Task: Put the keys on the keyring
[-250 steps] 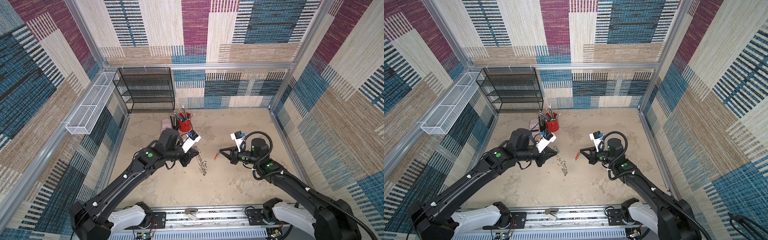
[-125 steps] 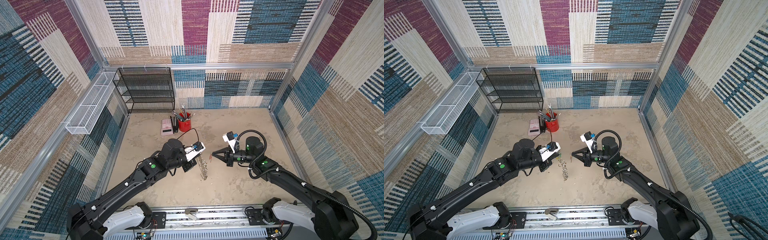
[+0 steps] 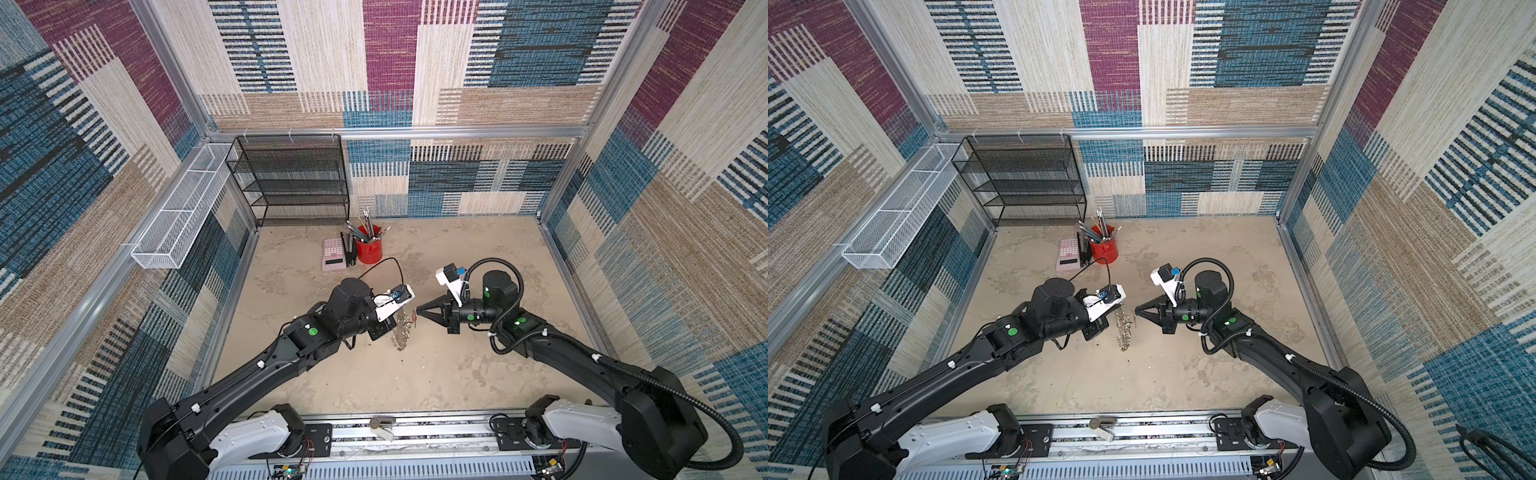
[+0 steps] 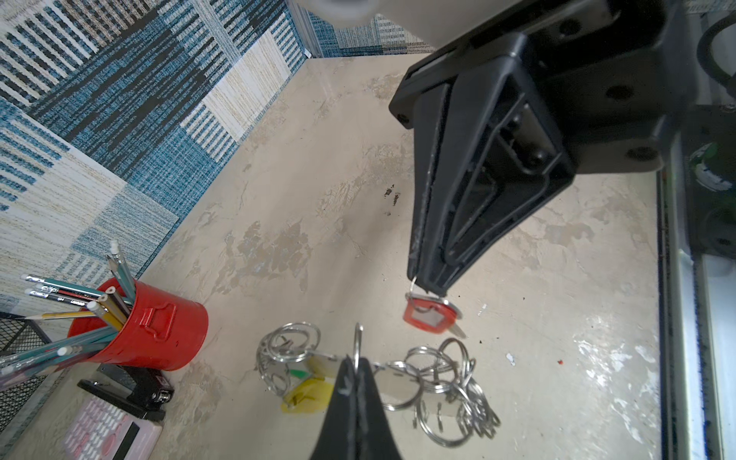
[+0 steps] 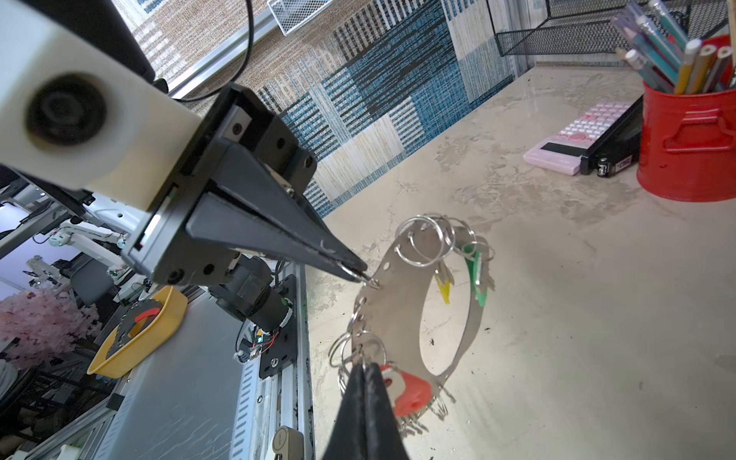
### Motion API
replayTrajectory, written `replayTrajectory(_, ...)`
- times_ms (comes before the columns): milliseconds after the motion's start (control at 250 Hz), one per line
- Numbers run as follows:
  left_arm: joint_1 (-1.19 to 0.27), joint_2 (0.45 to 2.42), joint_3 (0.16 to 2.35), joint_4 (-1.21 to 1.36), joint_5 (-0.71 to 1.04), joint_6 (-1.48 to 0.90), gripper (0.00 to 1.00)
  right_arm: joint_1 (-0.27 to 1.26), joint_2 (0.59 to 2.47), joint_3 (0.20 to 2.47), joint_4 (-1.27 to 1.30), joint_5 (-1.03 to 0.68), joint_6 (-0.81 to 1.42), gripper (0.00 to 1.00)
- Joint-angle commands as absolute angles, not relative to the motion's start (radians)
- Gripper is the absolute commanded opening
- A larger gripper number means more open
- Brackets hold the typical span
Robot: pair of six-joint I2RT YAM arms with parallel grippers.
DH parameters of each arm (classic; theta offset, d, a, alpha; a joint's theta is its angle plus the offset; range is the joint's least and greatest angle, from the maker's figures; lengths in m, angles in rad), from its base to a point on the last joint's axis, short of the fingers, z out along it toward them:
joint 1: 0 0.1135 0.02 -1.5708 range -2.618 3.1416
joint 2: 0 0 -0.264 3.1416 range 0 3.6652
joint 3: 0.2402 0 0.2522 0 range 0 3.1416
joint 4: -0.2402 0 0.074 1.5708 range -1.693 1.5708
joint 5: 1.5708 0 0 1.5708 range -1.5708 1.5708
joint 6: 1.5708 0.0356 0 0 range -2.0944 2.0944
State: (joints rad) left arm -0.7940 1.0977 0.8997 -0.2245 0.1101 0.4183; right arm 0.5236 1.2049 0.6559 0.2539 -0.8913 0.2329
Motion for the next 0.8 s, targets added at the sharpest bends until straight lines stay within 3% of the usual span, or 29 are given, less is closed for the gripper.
replayTrajectory(0,-0.795,1.105,0.917,-0.180,0.137,0.405,0.00,0.529,1.215,0.671,0.305,-0.915,0.224,0.00)
replayTrajectory(796,-0.793,1.152,1.078,-0.339,0.176,-0.055,0.00,0.535,1.140,0.733,0.267,-0.901,0.247,0.00)
